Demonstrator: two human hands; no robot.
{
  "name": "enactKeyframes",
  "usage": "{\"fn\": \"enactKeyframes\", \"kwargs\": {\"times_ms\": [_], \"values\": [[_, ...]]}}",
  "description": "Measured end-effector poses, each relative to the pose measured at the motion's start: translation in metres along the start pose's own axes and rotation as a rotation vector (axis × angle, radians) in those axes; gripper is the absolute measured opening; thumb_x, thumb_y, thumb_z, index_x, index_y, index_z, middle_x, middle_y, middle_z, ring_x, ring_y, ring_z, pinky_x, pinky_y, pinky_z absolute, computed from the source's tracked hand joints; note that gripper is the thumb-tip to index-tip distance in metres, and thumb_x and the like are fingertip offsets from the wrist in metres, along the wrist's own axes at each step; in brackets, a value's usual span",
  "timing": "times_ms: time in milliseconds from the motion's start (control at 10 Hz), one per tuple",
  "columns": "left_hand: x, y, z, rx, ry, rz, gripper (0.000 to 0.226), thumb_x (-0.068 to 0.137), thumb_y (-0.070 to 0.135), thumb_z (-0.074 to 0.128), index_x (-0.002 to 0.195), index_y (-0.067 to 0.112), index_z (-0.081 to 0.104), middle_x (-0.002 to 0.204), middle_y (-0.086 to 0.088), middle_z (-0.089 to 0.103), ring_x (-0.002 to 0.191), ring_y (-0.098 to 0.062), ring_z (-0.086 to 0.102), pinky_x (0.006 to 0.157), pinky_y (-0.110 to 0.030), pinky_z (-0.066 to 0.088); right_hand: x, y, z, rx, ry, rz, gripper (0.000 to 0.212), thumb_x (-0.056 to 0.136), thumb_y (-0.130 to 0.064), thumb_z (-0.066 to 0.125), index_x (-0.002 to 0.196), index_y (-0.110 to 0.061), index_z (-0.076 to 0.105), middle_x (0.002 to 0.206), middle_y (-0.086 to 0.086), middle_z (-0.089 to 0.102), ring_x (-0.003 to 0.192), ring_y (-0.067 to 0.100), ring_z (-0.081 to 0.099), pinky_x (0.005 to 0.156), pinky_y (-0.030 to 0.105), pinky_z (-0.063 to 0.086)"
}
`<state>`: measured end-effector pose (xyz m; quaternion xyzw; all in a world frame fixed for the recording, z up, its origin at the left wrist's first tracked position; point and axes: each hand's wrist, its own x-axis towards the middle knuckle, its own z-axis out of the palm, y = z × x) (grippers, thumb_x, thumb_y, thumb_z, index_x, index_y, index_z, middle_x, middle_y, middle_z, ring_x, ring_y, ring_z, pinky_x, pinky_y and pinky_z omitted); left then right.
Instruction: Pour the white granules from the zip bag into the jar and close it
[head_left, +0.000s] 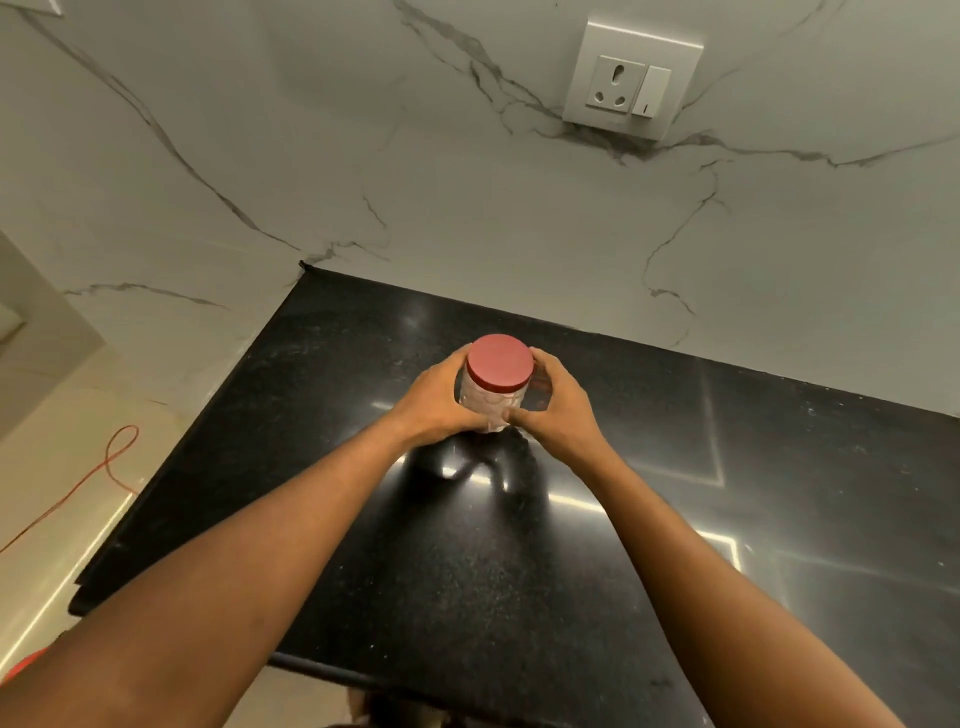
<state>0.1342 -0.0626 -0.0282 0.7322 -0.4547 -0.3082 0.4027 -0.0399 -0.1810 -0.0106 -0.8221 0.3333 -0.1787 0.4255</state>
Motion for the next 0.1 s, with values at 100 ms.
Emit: {"fn": "enactKeyframes", "kwargs": {"times_ms": [100], "values": [[-0.0151,0.0088,-0.0042,0.083,0.082,-0.035,0.119,0.077,0.044,0.085,0.168,0.025,0.011,0.175,0.0,0.018,0.159,-0.01,0.021,0.126,-0.036,0.021,-0.0137,-0.0156,0.0029,-0.155,0.082,-0.067,0.083,0.088,-0.016,0.073,0.159,-0.014,0.032,0.164,0.007,0.039,0.151,0.021,0.036,0.123,0.039,0.033]]}}
